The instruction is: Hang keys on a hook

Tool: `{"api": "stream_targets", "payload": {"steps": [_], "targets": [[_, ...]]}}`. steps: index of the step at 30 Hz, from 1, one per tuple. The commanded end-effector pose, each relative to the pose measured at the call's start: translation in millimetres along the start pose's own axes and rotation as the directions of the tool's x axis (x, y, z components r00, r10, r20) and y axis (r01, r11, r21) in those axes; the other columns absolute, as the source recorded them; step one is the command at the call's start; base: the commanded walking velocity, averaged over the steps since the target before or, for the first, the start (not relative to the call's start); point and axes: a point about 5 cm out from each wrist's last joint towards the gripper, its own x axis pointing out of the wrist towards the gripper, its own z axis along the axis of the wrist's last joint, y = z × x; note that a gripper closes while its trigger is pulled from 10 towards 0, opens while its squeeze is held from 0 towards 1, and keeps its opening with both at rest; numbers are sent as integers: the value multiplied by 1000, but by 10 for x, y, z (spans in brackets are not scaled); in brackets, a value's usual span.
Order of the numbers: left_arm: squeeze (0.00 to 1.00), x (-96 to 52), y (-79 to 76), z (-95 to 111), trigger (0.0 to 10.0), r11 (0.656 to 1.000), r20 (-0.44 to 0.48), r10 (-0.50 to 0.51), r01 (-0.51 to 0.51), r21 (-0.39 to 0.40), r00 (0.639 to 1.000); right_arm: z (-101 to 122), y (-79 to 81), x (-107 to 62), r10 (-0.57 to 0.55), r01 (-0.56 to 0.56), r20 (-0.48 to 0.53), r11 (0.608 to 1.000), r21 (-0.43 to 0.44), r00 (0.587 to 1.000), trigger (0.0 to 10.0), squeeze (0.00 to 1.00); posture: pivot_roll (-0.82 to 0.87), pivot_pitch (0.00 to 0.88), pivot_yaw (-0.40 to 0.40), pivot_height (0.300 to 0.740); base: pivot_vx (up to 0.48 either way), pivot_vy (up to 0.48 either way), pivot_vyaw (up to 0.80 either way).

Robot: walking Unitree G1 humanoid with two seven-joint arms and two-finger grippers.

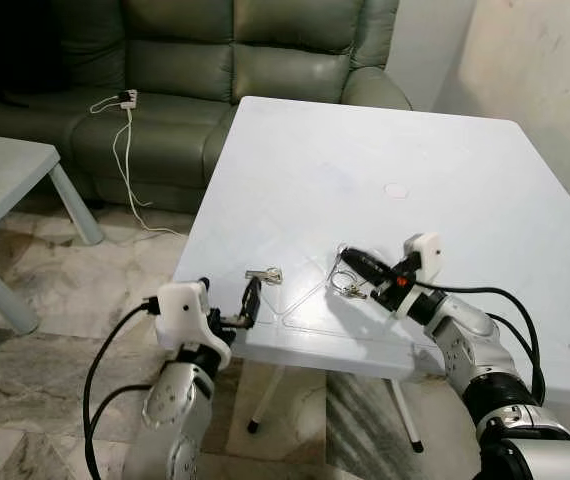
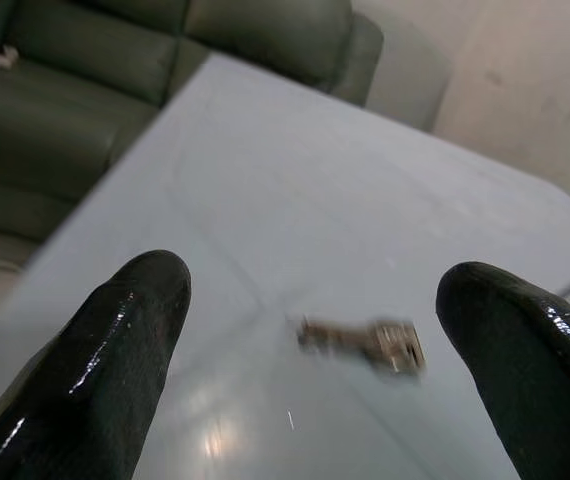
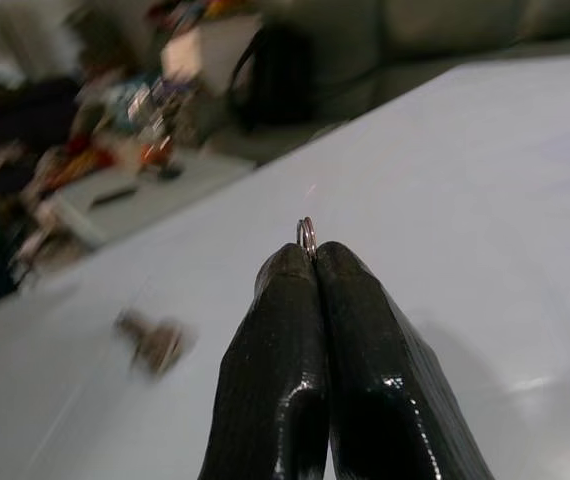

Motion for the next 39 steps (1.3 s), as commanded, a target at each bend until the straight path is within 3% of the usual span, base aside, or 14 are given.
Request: {"api": "stream_targets", "payload": {"steps": [1,6,9,10,11,12,18,23,25,34,39], "targets": [[0,106,48,62,10000,1000,30,24,-24,-1,999,173,-59,11,-76,74,92,997,28,993,0,0,59,17,-98,740,0,0,0],[0,285,177,236,10000,997,89,52,-56,43,995,300,-77,10,-163,153,174,986,69,971,0,0,52,0,-97,740,0,0,0],[0,372,254,337,10000,996,124,62,-70,62,990,392,-88,4,-245,249,215,968,8,945,0,0,41,0,-93,740,0,0,0],[0,424,319,390,10000,993,133,85,-95,71,987,445,-118,-8,-321,331,240,943,-4,916,4275,0,36,0,-90,740,0,0,0],[0,442,344,409,10000,992,137,94,-105,75,986,461,-128,-14,-347,360,246,933,-12,905,4275,0,36,0,-90,740,0,0,0],[0,475,383,443,10000,990,148,102,-115,85,984,489,-129,-32,-385,410,260,911,-45,885,10000,0,29,0,-84,740,0,0,0],[0,499,436,477,10000,990,178,103,-118,77,979,467,-62,-139,-460,516,286,840,-167,841,10000,0,20,0,-71,740,0,0,0],[0,467,416,352,10000,992,148,97,-108,67,984,330,136,-199,-452,512,259,820,-257,853,10000,0,5,0,-57,740,0,0,0],[0,466,407,337,10000,993,147,94,-104,61,985,308,150,-203,-457,515,257,821,-246,852,10000,0,5,0,-57,740,0,0,0],[0,447,305,356,10000,1000,184,28,-29,5,983,281,126,-328,-542,602,265,751,-272,797,10000,0,8,0,-55,740,0,0,0],[0,399,346,355,10000,1000,185,26,-28,9,982,240,154,-357,-557,607,244,750,-264,794,10000,0,2,0,-52,740,0,0,0]]}}
